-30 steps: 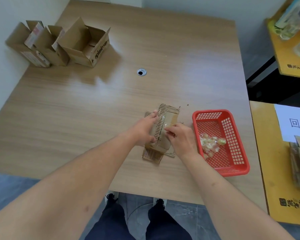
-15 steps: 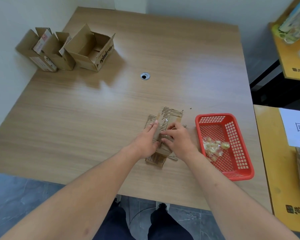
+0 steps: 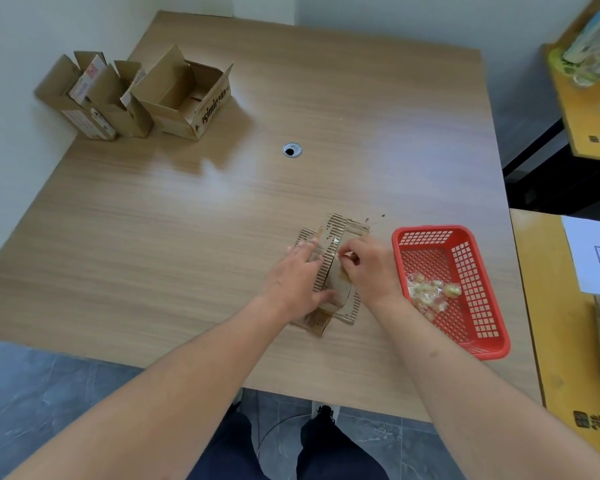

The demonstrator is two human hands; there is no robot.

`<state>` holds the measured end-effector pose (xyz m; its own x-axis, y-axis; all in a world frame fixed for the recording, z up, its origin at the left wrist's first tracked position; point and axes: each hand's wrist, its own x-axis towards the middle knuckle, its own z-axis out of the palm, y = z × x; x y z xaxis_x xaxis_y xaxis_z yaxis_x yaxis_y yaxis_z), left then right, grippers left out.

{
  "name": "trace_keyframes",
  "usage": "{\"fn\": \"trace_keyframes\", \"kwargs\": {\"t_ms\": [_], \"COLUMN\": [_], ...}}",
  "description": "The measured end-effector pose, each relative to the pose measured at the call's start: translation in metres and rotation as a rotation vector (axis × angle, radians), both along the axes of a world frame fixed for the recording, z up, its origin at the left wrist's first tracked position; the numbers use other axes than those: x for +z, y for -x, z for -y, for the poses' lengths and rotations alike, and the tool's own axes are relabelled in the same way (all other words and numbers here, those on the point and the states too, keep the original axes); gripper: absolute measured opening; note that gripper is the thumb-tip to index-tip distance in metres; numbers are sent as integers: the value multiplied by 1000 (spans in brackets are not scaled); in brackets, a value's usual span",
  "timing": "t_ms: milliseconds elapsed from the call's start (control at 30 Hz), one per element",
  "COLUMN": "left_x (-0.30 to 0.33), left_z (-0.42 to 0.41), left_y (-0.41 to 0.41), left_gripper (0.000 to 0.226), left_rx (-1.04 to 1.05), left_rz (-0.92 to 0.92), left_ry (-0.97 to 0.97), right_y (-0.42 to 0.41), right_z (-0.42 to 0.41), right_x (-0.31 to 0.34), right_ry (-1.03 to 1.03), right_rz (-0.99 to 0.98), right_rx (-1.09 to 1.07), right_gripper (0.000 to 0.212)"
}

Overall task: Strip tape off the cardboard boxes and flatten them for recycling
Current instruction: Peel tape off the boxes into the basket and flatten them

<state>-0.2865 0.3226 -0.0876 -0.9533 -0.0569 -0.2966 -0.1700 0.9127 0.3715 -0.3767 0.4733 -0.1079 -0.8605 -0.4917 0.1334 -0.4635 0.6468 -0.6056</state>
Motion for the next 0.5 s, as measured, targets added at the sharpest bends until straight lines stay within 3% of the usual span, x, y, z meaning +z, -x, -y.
{"fn": "trace_keyframes", "kwargs": {"t_ms": [100, 233, 400, 500], "left_x": [-2, -1, 11, 16], "left_z": [-8, -2, 15, 26], "left_y": [2, 8, 16, 20], "left_gripper": [96, 90, 83, 75], "left_rx": [14, -19, -115, -148], "left_rz": [37, 69, 161, 214], "left_ry": [56, -6, 60, 45], "right_y": [-1, -1, -2, -8], "right_z": [-6, -15, -8, -2], "right_x": [-7, 2, 10, 11], "right_ry": [-75, -200, -263, -297], "right_rz": [-4, 19, 103, 81], "right_rx": [195, 411, 547, 490], "right_gripper": [10, 12, 16, 21]}}
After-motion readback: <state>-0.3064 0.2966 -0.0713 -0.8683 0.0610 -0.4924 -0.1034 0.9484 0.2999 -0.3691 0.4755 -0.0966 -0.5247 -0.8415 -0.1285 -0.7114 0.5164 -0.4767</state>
